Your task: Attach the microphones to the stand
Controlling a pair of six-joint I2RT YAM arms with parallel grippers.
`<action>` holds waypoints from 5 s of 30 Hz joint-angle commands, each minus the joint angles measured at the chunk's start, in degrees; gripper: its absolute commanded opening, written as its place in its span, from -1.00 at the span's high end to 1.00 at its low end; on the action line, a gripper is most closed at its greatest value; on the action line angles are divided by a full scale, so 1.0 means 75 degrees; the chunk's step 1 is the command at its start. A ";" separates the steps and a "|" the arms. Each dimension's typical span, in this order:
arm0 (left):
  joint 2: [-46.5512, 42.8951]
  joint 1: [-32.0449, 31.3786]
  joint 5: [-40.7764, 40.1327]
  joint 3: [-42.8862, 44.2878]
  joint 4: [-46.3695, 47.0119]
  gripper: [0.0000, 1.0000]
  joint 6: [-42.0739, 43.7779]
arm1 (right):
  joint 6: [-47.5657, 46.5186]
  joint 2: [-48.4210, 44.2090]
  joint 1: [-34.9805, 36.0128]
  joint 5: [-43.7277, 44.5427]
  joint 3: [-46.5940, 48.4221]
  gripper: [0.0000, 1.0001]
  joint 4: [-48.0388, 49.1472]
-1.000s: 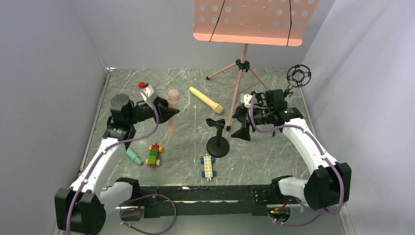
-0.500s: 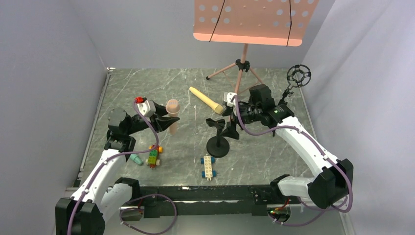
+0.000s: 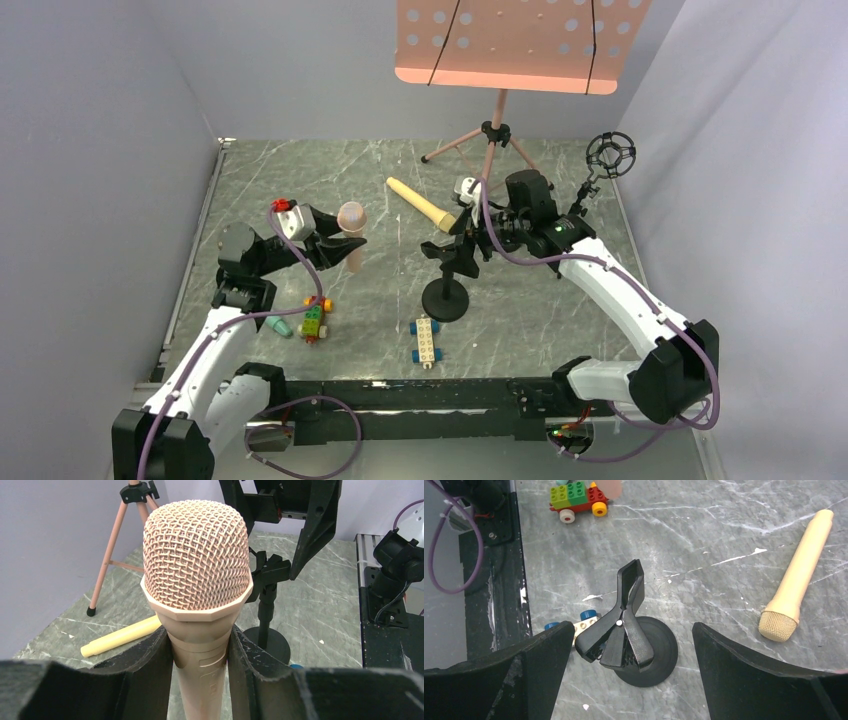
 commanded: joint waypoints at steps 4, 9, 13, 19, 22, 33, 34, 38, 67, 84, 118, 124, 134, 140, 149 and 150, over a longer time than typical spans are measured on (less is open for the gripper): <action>-0.0020 0.0015 0.0130 0.0068 0.0723 1.00 -0.0228 | 0.0228 -0.0099 0.0083 0.0240 -0.0176 -0.69 0.0273; 0.0045 0.0016 0.0150 0.0047 0.0790 1.00 -0.0306 | 0.0172 -0.0159 0.0105 0.0108 -0.0315 -0.71 0.0269; 0.0055 0.0015 0.0151 0.0033 0.0816 1.00 -0.0336 | 0.0124 -0.0159 0.0141 0.0151 -0.0321 -0.63 0.0282; 0.0156 0.0004 0.0231 0.0015 0.0974 1.00 -0.0497 | -0.0115 -0.0192 0.0140 0.0004 -0.0288 0.06 0.0168; 0.0222 0.0004 0.0222 -0.0034 0.1208 1.00 -0.0669 | -0.0325 -0.0274 0.0143 -0.0017 -0.0280 0.30 0.0022; 0.2551 -0.0655 0.0346 0.1353 0.4929 1.00 -0.3557 | -0.0892 -0.0421 0.0147 -0.0119 -0.0404 0.42 -0.0098; 0.2847 -0.0812 0.0339 0.1626 0.4922 1.00 -0.3562 | -0.0906 -0.0426 0.0144 -0.0121 -0.0403 0.42 -0.0086; 0.4026 -0.1216 0.0318 0.2290 0.5980 1.00 -0.4415 | -0.0888 -0.0484 0.0140 -0.0081 -0.0398 0.43 -0.0028; 0.5404 -0.2417 -0.0800 0.1321 0.8306 1.00 -0.5073 | -0.0762 -0.0405 0.0139 -0.0355 -0.0493 0.52 0.0184; 0.6111 -0.2630 -0.0436 0.1559 0.8327 1.00 -0.5187 | -0.0773 -0.0344 0.0126 -0.0461 -0.0520 0.57 0.0226; 0.5113 -0.2825 -0.1090 0.1291 0.6334 -0.89 -0.3868 | -0.0755 -0.0639 -0.0265 -0.0909 -0.0735 -1.00 0.0164; 0.4105 -0.2663 -0.1235 0.1014 0.4807 -0.99 -0.2765 | -0.1017 -0.0770 -0.0387 -0.1045 -0.0820 -0.99 0.0109; 0.0375 -0.2550 -0.3507 -0.0542 0.0297 -0.99 0.0305 | -0.1834 -0.1014 -0.0684 -0.1325 -0.2414 -0.99 0.1280; -0.1524 -0.2538 -0.5135 -0.1924 0.0076 -0.99 -0.0829 | -0.1448 -0.0781 -0.0682 -0.1665 -0.3057 -0.99 0.2554; -0.2990 -0.2533 -0.5353 -0.2268 -0.0918 -0.99 -0.1339 | 0.0298 -0.0011 -0.0592 -0.1943 -0.2965 -0.67 0.4909; -0.3073 -0.2532 -0.5373 -0.2285 -0.0981 -0.99 -0.1341 | 0.0454 -0.0011 -0.0578 -0.1877 -0.2988 -0.55 0.5034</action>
